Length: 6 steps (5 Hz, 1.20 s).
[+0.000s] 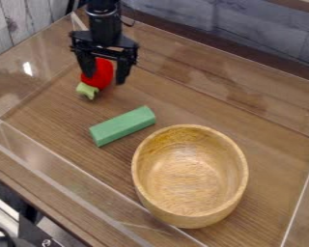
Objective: Move the red fruit to the right
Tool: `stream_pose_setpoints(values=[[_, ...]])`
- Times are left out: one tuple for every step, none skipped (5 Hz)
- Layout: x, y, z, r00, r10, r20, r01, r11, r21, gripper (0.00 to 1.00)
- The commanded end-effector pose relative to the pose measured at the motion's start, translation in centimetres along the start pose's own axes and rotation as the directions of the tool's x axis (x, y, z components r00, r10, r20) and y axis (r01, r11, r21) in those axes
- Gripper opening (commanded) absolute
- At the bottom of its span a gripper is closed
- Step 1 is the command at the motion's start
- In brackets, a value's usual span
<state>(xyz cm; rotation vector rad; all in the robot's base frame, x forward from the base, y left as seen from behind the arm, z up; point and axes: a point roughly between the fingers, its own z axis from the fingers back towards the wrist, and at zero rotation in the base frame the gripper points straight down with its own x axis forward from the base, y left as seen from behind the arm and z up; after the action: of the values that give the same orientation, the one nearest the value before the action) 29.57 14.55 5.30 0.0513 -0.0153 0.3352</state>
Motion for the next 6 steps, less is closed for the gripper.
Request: stream_pose_setpoints(values=[[0.7, -0.5, 1.1, 0.998, 0.002, 0.060, -0.002, 1.000, 0.003, 1.00], [0.3, -1.4, 0.5, 0.998, 0.003, 0.056, -0.003, 1.000, -0.001, 1.00], [0.0, 0.7, 1.8, 0.999, -0.006, 0.054, 0.006, 1.000, -0.006, 1.00], [-0.1, 3.0, 3.0, 0.998, -0.013, 0.054, 0.013, 1.000, -0.012, 1.00], [1.0, 3.8, 4.5, 0.998, 0.019, 0.055, -0.017, 0.999, -0.027, 1.00], [1.7, 3.8, 5.1, 0.997, 0.037, 0.062, -0.035, 0.999, -0.032, 1.00]])
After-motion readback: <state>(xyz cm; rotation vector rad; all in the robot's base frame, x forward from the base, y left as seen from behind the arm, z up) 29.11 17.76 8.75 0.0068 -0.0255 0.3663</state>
